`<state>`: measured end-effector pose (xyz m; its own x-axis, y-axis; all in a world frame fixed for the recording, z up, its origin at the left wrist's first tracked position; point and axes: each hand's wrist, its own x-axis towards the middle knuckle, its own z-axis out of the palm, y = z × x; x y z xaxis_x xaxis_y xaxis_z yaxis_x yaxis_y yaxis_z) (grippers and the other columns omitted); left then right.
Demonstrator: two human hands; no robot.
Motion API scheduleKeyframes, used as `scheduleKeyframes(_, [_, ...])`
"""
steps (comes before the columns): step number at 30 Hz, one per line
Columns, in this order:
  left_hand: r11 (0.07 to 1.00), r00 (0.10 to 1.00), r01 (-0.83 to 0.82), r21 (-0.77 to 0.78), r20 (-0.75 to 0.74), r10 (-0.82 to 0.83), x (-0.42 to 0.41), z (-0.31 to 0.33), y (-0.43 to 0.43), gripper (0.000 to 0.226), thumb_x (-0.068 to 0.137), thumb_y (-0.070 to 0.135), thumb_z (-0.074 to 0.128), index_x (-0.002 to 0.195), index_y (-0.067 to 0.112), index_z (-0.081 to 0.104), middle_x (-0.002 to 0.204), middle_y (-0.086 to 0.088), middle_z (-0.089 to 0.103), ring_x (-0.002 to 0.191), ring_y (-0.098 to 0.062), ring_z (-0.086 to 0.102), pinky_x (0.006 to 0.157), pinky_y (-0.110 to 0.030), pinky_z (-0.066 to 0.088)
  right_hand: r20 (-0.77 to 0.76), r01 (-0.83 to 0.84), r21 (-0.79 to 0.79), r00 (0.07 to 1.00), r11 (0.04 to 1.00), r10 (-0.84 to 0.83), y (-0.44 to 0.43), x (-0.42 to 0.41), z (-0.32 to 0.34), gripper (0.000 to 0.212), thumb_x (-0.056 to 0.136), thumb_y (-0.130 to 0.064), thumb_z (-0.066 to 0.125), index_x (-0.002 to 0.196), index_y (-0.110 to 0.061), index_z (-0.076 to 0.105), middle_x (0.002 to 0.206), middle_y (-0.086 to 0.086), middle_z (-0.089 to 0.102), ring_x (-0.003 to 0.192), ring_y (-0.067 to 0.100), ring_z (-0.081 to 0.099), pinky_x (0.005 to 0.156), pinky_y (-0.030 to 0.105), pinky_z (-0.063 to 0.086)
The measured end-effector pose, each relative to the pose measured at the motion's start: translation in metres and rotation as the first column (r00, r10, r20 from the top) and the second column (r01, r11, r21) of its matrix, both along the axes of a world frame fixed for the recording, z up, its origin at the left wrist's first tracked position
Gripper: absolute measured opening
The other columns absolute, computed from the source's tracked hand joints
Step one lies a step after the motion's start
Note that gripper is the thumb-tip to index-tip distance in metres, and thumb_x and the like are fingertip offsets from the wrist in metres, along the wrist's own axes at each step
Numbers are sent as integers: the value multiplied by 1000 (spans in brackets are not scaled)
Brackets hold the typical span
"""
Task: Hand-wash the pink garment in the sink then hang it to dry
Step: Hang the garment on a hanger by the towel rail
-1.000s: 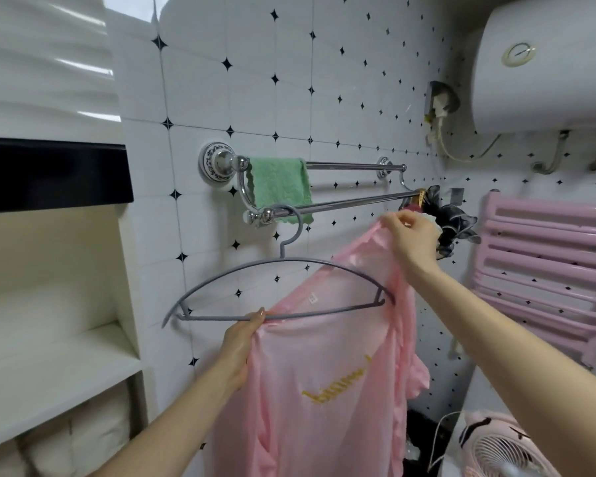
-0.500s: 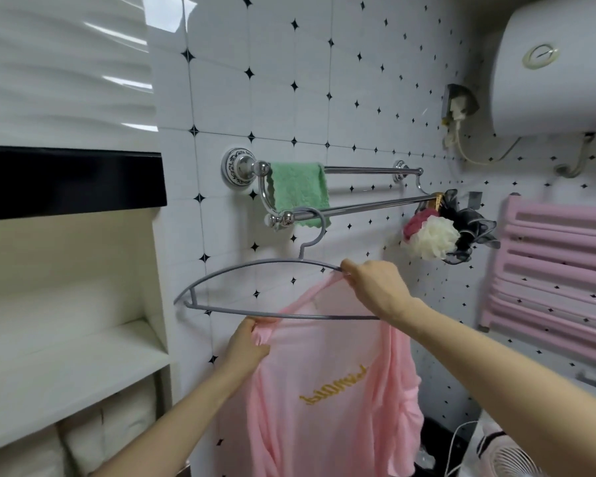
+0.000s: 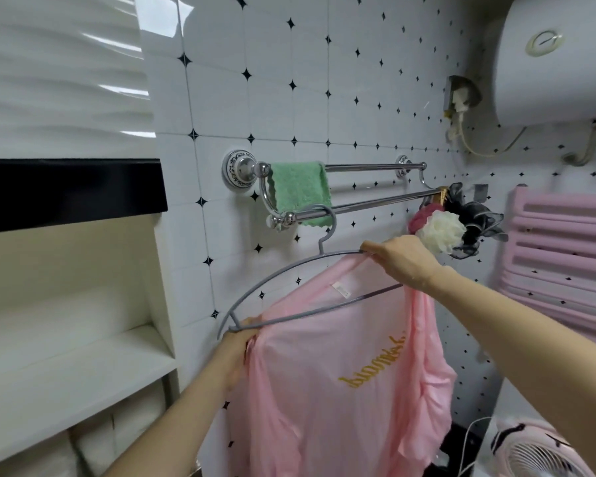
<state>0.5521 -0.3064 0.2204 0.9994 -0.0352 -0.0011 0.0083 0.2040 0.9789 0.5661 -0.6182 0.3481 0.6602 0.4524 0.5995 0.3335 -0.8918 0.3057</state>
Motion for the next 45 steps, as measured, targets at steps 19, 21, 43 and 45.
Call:
scheduleKeyframes(19, [793, 930, 313, -522, -1, -368, 6, -18, -2, 113, 13, 63, 88, 105, 0, 71, 124, -21, 60, 103, -33, 65, 80, -48, 56, 11, -97, 50, 995, 994, 96, -25, 31, -3, 15, 91, -15, 61, 106, -15, 63, 80, 6, 72, 65, 30, 64, 54, 32, 46])
scheduleKeyframes(21, [777, 901, 423, -466, 127, -415, -3, -9, -5, 94, 47, 61, 83, 117, 2, 64, 130, -17, 57, 115, -28, 59, 92, -46, 50, 2, -91, 58, 996, 994, 91, -26, 33, -3, 16, 91, -15, 61, 106, -15, 64, 81, 5, 72, 65, 29, 64, 54, 34, 48])
scheduleKeyframes(43, [557, 692, -712, 427, 562, 454, -51, 37, -57, 15, 89, 15, 57, 88, 11, 43, 73, -9, 56, 77, -37, 57, 58, -34, 29, 150, -181, 739, 983, 649, 103, 9, -34, -76, 39, 89, -42, 58, 119, -21, 43, 81, -7, 65, 61, 19, 59, 59, 34, 49])
scheduleKeyframes(45, [547, 683, -711, 442, 621, 384, -54, 34, -63, 13, 91, 14, 56, 93, 9, 46, 77, -17, 61, 79, -40, 59, 58, -35, 28, 168, -164, 697, 984, 698, 64, 21, -46, -85, 43, 81, -29, 74, 111, -17, 46, 84, -13, 59, 62, 12, 54, 54, 27, 41])
